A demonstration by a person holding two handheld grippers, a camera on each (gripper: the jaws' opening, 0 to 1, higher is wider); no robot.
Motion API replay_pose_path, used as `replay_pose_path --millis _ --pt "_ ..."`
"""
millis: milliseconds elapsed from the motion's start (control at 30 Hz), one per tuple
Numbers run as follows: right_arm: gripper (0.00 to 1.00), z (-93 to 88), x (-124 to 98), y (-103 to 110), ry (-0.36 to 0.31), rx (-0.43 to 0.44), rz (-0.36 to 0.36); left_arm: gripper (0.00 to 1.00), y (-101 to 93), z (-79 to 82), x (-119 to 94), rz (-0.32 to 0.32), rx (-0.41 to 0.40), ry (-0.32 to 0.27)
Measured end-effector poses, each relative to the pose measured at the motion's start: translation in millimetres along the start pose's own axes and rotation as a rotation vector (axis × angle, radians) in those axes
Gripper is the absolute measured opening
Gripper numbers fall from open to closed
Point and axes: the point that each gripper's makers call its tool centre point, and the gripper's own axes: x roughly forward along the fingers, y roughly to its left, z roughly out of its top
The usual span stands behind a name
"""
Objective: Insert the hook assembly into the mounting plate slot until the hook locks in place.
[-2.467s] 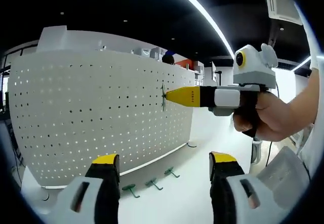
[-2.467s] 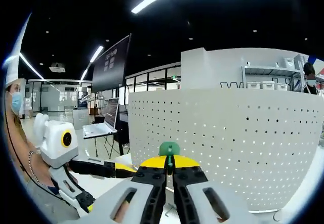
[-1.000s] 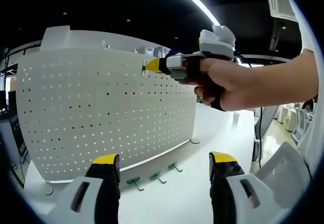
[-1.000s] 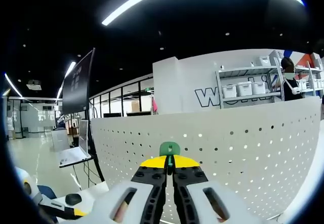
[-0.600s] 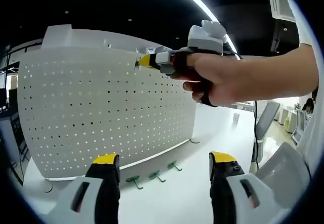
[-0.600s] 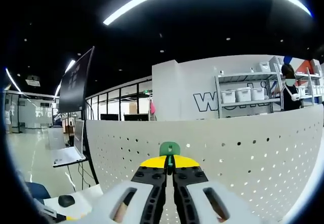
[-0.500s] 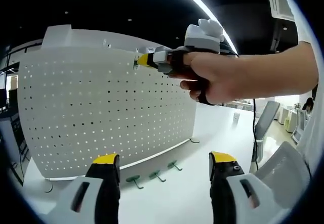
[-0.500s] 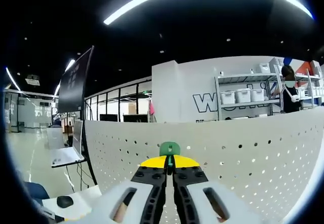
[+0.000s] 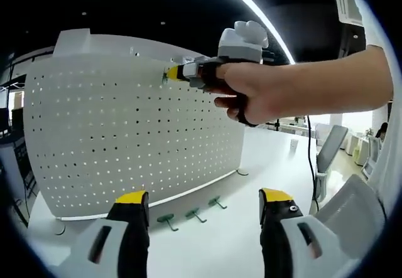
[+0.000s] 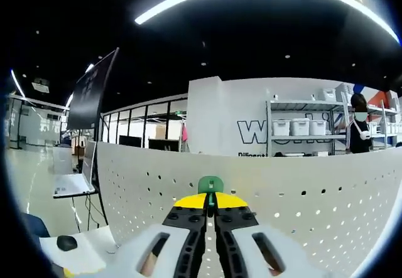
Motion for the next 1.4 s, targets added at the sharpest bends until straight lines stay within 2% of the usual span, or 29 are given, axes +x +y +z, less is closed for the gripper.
replay_pose_path --millis 367,900,1033,1200,1400 --pt "0.0 -1.8 7 4 -0.001 -0.04 0.012 0.73 2.1 -1.9 0 0.004 -0.006 0.006" --pt "0.01 -9.2 13 2 0.024 -0.022 -0.013 0.72 7.9 -6.8 -1 0.016 -0.026 0.013" --pt "0.01 -8.8 14 3 0.025 -0.025 -0.053 0.72 8.2 -7.3 -2 0.015 -0.026 0.013" --pt "0.01 -9.8 17 2 0.054 -0.007 -0.142 0.72 5.0 -6.8 -3 0.011 -0.024 0.015" --pt "0.01 -10.7 16 0 0.057 0.025 -0.177 0.72 2.2 -6.8 -5 0.003 -0.021 0.016"
